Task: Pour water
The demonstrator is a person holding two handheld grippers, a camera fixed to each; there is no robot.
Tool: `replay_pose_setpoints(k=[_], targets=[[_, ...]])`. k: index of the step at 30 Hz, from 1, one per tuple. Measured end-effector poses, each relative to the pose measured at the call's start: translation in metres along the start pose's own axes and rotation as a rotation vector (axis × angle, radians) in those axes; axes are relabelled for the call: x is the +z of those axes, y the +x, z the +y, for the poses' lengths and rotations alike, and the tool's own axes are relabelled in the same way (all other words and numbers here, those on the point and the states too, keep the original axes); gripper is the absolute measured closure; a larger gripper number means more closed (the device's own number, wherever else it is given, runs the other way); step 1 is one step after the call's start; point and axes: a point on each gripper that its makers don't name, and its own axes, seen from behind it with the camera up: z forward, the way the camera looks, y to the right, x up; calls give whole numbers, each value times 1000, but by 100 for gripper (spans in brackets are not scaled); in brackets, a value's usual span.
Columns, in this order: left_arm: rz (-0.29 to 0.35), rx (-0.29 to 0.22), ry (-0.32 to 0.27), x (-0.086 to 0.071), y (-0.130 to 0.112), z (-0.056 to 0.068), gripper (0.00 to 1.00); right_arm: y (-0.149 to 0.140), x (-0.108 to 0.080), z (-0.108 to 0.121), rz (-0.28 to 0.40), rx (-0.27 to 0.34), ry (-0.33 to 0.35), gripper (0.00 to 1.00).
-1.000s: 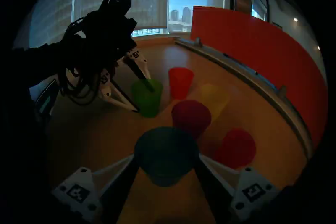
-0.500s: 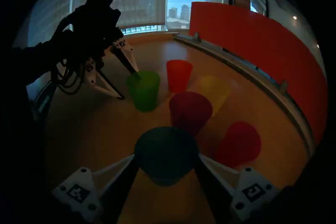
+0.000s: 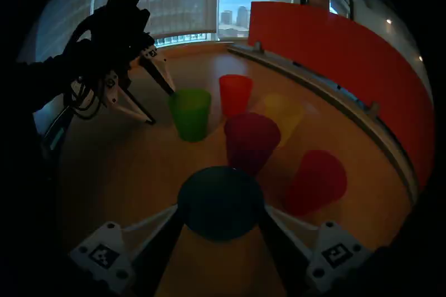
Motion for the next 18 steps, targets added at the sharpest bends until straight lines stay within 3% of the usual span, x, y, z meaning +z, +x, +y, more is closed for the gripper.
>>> replay_pose_setpoints(k=[6,12,18], targets=[[2,-10,-7,-1,-1,3,11,-5,-3,-2,-4,16,-3,9],[6,-13,-1,-4,-2,2,11,-11,-7,-2,-14,34,-15,0],[18,-43,18,-12,-6,0,10,-19,-20,-3,-6,56,-37,0]])
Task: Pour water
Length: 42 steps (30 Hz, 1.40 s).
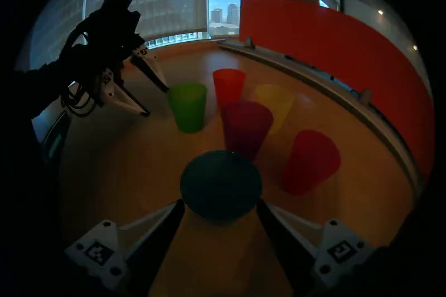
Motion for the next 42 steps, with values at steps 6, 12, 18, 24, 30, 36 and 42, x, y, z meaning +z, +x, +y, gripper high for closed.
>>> replay_pose_setpoints(k=[6,12,18,24,30,36,42], targets=[[46,-47,45,-11,0,-5,10,-11,-22,7,27,24,-61,0],[126,-102,124,-29,3,-12,10,-23,-47,10,80,79,-125,0],[242,-140,224,-55,13,-19,10,-29,-74,21,153,140,-220,1],[368,-203,355,-85,23,-36,10,-21,-105,34,263,220,-324,1],[454,-270,457,-107,25,-47,10,-5,-135,53,402,308,-455,0],[552,-325,545,-129,28,-50,10,0,-155,65,512,380,-592,0],[625,-402,602,-141,24,-52,10,6,-176,76,597,432,-721,1]])
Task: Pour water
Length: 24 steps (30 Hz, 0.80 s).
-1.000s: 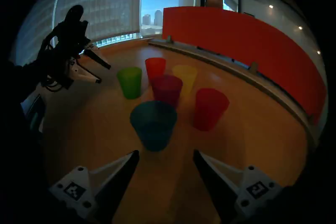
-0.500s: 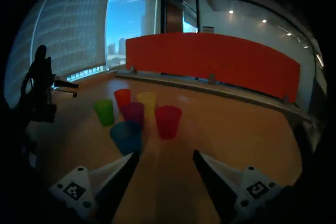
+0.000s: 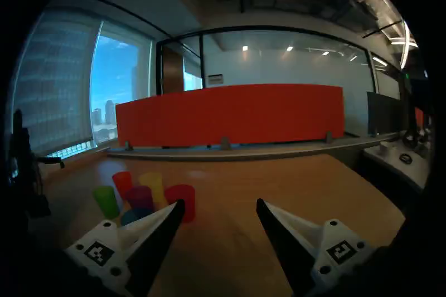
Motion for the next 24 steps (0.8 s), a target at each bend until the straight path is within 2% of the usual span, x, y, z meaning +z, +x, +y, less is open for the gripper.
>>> replay_pose_setpoints(k=[6,11,18,24], targets=[[57,-43,61,-4,11,-12,10,25,-3,11,92,14,-101,1],[100,-68,98,-6,19,-16,10,39,-7,11,144,-9,-144,1],[134,-77,128,-3,22,-14,10,38,-5,15,140,-50,-186,1],[174,-67,180,-1,26,-16,10,33,0,14,112,-35,-174,1]])
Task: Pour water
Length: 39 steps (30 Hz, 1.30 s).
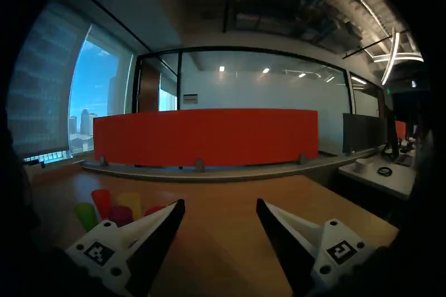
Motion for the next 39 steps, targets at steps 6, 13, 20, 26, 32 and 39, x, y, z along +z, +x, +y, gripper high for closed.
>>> replay_pose_setpoints(k=[6,13,20,26,32,39], targets=[[14,19,-21,4,-10,4,10,12,-1,9,5,27,-28,1],[9,22,-2,11,-30,-15,10,18,-7,19,19,28,-63,1],[-7,3,10,15,-48,-26,10,15,-8,24,6,24,-85,1],[-2,-9,15,16,-52,-29,10,21,-6,20,6,24,-81,1],[-5,-24,23,15,-56,-33,10,22,-4,14,6,16,-74,1],[-14,-19,21,13,-60,-34,10,21,-3,13,2,10,-74,1]])
